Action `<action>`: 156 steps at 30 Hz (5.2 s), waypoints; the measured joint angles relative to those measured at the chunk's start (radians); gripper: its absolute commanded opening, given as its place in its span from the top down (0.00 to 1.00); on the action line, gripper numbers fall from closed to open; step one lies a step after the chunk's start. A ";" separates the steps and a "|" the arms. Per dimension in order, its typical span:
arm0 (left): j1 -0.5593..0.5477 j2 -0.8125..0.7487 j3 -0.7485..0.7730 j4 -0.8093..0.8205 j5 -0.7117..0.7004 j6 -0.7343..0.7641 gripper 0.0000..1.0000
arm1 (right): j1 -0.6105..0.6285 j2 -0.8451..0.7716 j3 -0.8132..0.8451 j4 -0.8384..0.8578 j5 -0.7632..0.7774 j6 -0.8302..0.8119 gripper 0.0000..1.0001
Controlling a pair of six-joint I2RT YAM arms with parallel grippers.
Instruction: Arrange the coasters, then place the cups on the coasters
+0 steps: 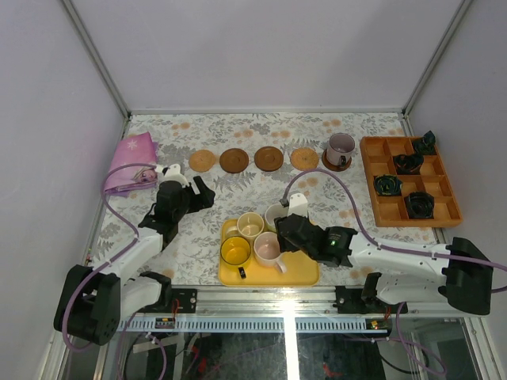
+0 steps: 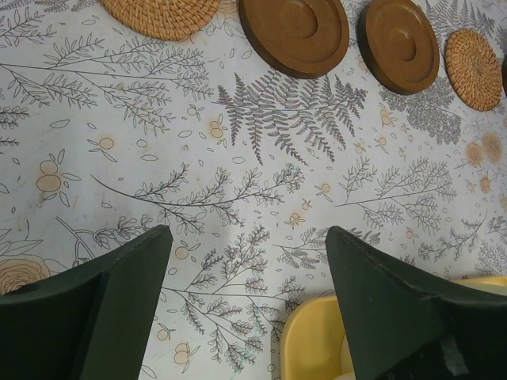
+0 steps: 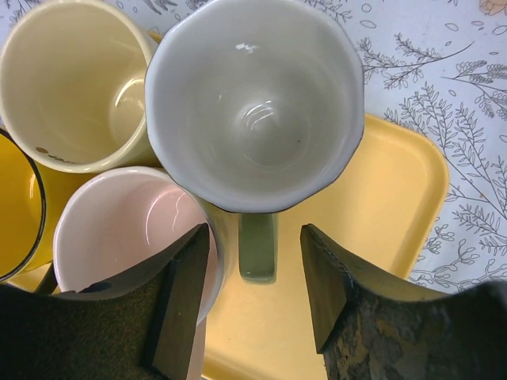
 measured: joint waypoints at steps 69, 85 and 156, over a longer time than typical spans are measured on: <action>0.000 0.033 0.000 0.015 0.021 -0.016 0.21 | -0.002 -0.015 0.079 -0.033 0.352 -0.161 1.00; 0.000 0.053 0.000 0.015 0.021 -0.015 0.21 | -0.460 0.258 0.309 0.126 0.200 -0.350 1.00; 0.000 0.093 0.000 0.015 0.020 -0.015 0.20 | -0.703 0.703 0.645 0.156 -0.079 -0.374 1.00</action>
